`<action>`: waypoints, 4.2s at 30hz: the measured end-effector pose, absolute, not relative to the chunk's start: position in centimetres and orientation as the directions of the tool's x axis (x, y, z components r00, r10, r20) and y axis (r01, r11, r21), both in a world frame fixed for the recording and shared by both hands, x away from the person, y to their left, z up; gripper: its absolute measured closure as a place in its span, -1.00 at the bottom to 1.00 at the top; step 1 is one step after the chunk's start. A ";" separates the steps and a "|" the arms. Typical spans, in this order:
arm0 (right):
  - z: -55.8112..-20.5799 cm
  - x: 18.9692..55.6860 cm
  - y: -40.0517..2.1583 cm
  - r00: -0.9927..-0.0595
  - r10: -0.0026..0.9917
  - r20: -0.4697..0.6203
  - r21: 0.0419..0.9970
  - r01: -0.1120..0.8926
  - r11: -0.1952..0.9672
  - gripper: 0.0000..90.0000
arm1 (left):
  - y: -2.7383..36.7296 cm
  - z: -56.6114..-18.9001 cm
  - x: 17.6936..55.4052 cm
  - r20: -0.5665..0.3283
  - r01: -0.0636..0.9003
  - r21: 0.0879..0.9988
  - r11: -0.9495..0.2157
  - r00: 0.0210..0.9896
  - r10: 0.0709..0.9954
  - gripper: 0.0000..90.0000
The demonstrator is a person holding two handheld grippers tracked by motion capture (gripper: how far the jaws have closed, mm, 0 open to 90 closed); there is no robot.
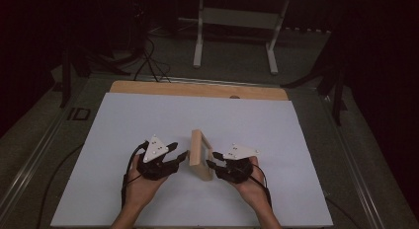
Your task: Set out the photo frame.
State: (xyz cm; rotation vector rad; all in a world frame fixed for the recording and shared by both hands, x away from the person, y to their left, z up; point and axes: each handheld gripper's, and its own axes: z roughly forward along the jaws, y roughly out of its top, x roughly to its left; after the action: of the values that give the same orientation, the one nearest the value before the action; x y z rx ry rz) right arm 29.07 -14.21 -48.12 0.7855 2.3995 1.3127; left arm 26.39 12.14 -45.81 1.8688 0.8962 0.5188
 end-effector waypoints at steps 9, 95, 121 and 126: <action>-48.0 29.1 -14.4 -0.805 0.594 0.005 0.843 0.323 0.430 0.35 | 10.8 -45.2 25.8 -0.032 0.350 0.897 -0.269 0.659 0.752 -0.04; -44.7 29.8 -16.6 -0.728 0.685 -0.025 0.910 0.267 0.318 0.99 | 7.4 -47.6 27.6 -0.020 0.388 0.850 -0.356 0.699 0.715 0.33; -45.1 35.9 -12.9 -0.691 0.723 -0.020 0.887 0.321 0.331 1.00 | 6.9 -47.8 27.0 0.059 0.318 0.855 -0.411 0.727 0.684 0.33; -44.9 35.9 -12.7 -0.689 0.723 -0.044 0.875 0.323 0.361 1.00 | 7.1 -47.8 27.1 0.060 0.319 0.855 -0.410 0.724 0.687 0.33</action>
State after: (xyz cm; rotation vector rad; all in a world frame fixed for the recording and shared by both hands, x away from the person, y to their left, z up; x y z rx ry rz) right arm 35.93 -12.71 -44.86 0.9102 2.2036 1.2733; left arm 27.07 7.09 -47.80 2.0153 0.7651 0.5105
